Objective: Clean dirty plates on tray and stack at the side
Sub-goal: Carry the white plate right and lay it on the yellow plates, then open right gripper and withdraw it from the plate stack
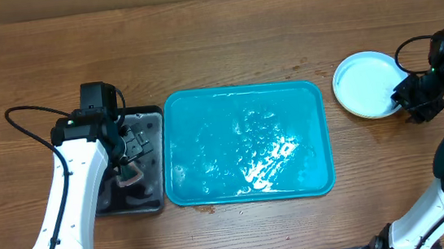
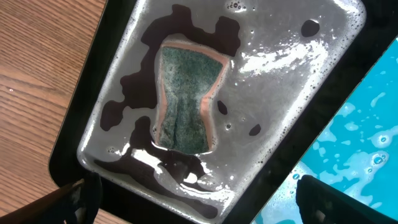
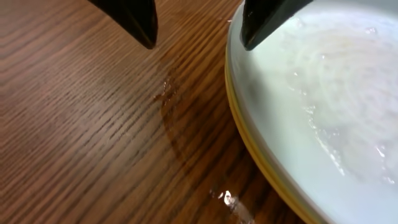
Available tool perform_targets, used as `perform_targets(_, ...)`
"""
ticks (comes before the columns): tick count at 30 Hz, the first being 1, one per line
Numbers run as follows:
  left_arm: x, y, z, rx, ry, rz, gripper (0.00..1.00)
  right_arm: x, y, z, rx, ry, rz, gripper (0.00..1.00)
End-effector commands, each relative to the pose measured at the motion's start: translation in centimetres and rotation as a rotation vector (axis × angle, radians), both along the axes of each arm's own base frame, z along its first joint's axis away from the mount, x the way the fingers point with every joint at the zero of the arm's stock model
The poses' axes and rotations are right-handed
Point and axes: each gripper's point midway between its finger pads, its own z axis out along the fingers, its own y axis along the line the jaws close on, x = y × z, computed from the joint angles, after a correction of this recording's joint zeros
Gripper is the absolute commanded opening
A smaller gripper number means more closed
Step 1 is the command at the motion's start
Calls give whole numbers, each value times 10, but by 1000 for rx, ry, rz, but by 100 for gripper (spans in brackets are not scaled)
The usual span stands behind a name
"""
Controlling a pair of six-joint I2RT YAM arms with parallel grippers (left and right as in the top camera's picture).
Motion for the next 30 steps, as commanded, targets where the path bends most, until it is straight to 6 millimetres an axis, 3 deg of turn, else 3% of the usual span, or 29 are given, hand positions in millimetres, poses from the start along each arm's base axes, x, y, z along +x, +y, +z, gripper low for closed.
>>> perform_targets(1, 0, -3, 2, -9, -12, -2, 100, 25, -5, 48, -72, -133, 45, 63)
perform_targets(2, 0, -3, 2, -9, -12, -2, 100, 28, -3, 58, -81, -157, 50, 73)
perform_targets(4, 0, -3, 2, -9, -13, -2, 99, 34, 1, 86, -104, -216, 66, 84)
perform_targets(7, 1, -3, 2, -9, -14, -2, 100, 38, 12, 122, -130, -293, 97, 87)
perform_targets(8, 1, -3, 3, -8, -16, -2, 100, 41, 24, 141, -147, -345, 149, 87)
perform_targets(10, 2, -3, 3, -5, -18, -1, 100, 42, 41, 159, -162, -395, 236, 89)
perform_targets(16, 3, -1, 3, 6, -23, 1, 100, 42, 112, 187, -171, -485, 561, 94)
perform_targets(21, 2, -1, 3, 7, -21, 1, 99, 38, 169, 197, -144, -530, 710, 100)
perform_targets(25, 1, 0, 3, 10, -17, 1, 100, 32, 198, 208, -163, -573, 794, 100)
perform_targets(30, 2, 0, 3, 9, -18, 1, 100, 18, 214, 242, -238, -673, 847, 100)
